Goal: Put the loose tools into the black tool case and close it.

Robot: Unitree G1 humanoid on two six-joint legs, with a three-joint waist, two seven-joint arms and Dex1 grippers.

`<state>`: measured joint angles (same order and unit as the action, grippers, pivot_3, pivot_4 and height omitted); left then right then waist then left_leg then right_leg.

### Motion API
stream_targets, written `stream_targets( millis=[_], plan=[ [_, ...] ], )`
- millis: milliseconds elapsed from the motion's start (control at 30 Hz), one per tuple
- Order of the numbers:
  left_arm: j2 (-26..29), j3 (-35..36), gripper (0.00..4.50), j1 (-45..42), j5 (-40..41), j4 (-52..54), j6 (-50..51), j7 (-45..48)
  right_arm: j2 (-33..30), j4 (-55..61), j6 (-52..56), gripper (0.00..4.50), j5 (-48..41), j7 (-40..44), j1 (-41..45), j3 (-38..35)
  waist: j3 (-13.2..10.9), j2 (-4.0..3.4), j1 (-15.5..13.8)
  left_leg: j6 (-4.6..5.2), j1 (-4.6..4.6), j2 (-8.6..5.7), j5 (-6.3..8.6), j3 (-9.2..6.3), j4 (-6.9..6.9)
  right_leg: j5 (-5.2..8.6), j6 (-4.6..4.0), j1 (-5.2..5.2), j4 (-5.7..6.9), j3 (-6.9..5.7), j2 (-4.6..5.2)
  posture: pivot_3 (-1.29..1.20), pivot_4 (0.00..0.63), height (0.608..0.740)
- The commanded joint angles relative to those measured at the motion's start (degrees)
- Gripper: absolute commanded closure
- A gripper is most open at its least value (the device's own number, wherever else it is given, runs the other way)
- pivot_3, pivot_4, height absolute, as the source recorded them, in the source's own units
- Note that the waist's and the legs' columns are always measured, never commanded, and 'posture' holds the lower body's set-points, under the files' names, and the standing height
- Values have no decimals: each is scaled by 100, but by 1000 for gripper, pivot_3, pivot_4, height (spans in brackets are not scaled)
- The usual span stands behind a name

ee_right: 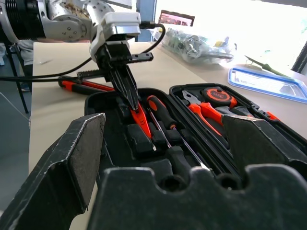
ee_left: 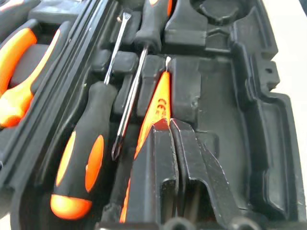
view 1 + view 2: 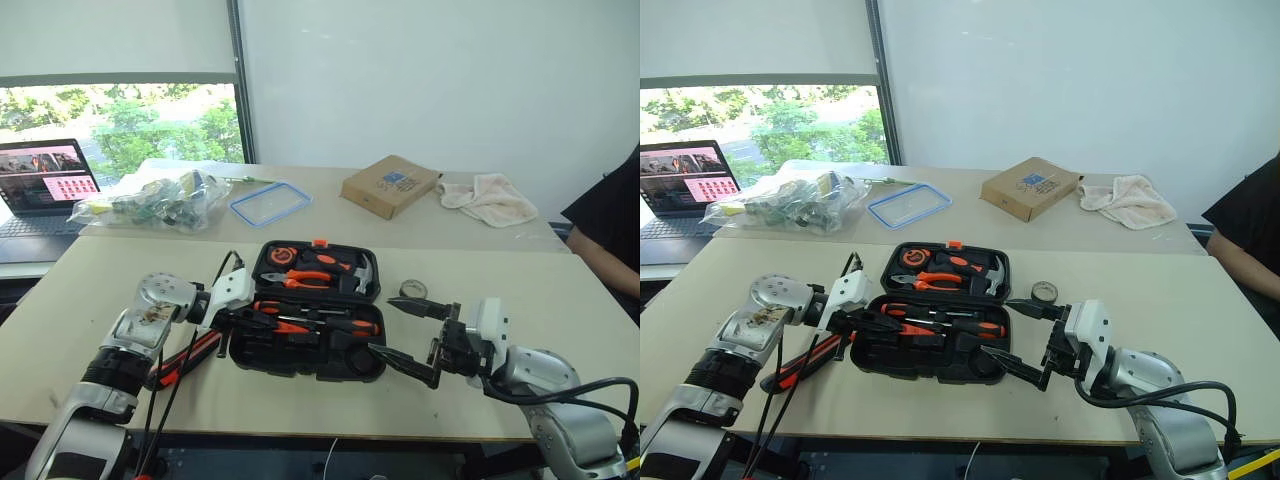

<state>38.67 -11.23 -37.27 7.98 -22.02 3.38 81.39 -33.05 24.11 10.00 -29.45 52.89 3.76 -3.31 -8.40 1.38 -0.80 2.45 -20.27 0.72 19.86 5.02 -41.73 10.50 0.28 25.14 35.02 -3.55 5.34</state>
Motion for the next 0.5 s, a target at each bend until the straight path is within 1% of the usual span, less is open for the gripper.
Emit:
stream_targets(
  millis=[33,233,333,500],
  plan=[
    [-40,-47,4438,-15,-152,-56,-224,-143,-23,75,-50,0,-99,22,68,-98,0,0,7,0,0,0,0,0,0,0,0,0,0,0,0,0,150,740],
    [-222,39,4438,65,-121,-96,65,-428,-30,230,4,0,-161,2,-76,-106,0,0,-48,0,4,0,0,-3,-8,0,0,-4,-4,-1,10,0,150,740],
    [-230,89,4438,187,131,167,157,-193,-63,293,48,0,-221,11,-163,-137,0,-1,-57,1,7,1,0,-5,-15,0,1,-10,-3,0,14,0,150,740],
    [-300,218,4438,153,254,271,37,-283,-106,285,75,0,-267,15,-180,-140,0,0,-18,1,7,5,0,-4,-14,-1,1,-6,-2,3,10,0,150,740]
  ],
)
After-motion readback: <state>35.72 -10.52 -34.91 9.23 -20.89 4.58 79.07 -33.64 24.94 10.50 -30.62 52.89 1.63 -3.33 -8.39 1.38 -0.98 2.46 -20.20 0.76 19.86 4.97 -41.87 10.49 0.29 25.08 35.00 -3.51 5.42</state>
